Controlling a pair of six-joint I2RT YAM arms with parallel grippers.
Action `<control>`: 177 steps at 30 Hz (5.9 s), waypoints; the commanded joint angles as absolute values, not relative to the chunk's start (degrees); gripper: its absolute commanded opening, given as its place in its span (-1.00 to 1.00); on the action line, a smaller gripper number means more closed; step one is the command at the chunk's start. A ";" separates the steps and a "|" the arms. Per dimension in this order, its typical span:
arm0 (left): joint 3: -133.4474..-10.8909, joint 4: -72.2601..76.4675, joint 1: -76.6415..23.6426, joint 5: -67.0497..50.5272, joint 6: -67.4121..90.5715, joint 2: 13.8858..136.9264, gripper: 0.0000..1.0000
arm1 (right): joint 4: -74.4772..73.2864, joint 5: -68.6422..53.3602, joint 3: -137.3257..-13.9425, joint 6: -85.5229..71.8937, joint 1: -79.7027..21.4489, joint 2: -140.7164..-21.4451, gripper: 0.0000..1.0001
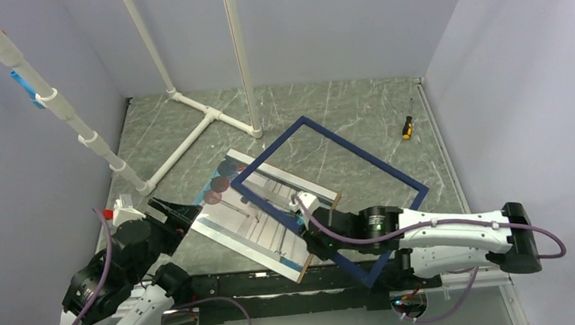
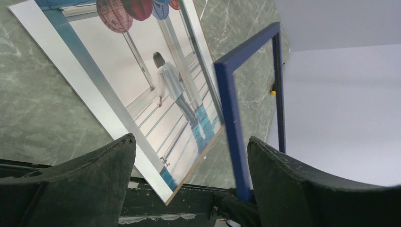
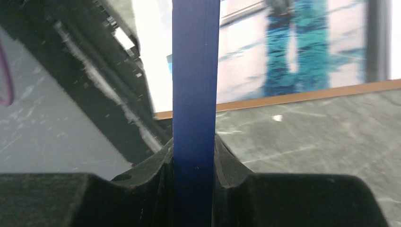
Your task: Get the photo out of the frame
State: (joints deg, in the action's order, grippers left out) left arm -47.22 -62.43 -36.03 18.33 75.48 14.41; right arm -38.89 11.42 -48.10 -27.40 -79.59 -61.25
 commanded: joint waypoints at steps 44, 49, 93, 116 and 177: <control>-44.43 -52.34 -36.12 9.55 64.62 20.42 0.80 | -21.00 -10.27 -69.33 28.63 -24.10 -109.27 -0.72; -42.39 -48.86 -36.12 7.47 63.27 21.80 0.80 | -20.32 -5.77 -69.14 28.33 -24.02 -108.60 -0.57; -28.07 -22.22 -36.04 -9.30 61.37 39.60 0.83 | -10.63 -16.80 -40.24 -22.56 -19.34 -70.87 0.78; -28.22 -18.93 -36.05 -14.67 58.62 35.09 0.82 | -0.38 -5.65 -39.32 -33.51 9.52 -81.14 0.94; -29.46 -17.95 -36.02 -17.66 56.94 36.26 0.83 | -2.89 0.34 -55.81 -13.70 5.84 -98.40 -1.00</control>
State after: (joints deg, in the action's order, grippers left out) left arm -26.57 -17.63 -36.03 -17.74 58.76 37.12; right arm -8.36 3.88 -51.42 -15.00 5.89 -96.68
